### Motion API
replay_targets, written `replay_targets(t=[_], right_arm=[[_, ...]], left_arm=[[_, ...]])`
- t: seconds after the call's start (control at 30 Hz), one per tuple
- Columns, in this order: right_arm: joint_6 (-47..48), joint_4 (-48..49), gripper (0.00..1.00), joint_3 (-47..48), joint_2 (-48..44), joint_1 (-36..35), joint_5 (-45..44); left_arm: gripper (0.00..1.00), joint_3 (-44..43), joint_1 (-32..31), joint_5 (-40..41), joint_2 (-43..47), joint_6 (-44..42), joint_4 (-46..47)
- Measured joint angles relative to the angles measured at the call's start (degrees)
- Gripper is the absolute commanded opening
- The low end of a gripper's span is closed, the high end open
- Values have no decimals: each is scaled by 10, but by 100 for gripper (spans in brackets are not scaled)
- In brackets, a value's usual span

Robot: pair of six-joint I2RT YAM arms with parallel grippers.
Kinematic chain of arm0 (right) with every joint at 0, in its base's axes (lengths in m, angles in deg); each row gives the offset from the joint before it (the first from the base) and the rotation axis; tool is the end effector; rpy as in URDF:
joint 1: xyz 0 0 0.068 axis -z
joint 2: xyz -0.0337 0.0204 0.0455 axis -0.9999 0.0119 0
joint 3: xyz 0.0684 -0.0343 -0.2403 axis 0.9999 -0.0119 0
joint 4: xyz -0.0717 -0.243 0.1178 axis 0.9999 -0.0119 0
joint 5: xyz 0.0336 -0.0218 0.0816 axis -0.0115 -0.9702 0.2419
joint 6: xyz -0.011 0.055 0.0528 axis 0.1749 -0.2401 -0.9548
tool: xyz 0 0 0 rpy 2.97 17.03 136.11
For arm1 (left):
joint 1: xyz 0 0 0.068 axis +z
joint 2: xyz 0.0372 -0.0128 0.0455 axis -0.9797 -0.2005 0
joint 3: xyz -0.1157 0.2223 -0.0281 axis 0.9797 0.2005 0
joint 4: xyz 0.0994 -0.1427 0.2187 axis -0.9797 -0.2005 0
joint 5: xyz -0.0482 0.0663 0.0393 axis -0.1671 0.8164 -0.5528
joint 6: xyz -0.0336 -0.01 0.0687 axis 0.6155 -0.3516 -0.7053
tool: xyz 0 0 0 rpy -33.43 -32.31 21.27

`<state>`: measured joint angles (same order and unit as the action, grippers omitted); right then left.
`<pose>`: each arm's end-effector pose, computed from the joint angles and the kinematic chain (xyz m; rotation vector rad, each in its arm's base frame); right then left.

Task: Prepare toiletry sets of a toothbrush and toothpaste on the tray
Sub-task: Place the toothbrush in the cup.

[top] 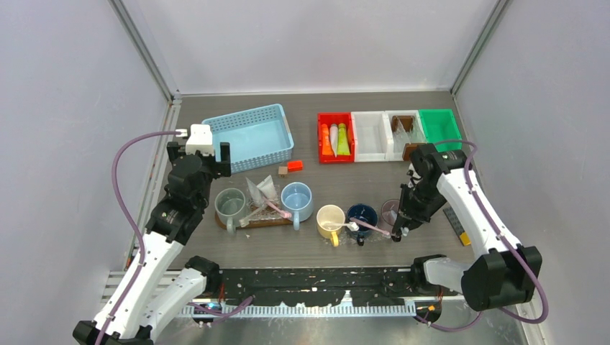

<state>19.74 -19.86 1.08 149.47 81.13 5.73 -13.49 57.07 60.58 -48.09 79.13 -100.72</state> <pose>0.1863 0.0451 0.2281 -0.4556 -2.9647 -0.3858 0.2188 -0.0521 0.3365 -0.0184 1.7543 0.1770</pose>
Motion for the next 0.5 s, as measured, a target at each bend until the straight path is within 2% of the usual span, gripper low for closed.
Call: replay_targets(t=[0.2, 0.33, 0.5], right_arm=[[1, 43, 29, -14, 36, 0, -16], [-3, 56, 44, -13, 44, 0, -48], [-6, 49, 49, 3, 44, 0, -112]], left_arm=[[93, 0, 0, 0, 0, 0, 0], [93, 0, 0, 0, 0, 0, 0], [93, 0, 0, 0, 0, 0, 0]])
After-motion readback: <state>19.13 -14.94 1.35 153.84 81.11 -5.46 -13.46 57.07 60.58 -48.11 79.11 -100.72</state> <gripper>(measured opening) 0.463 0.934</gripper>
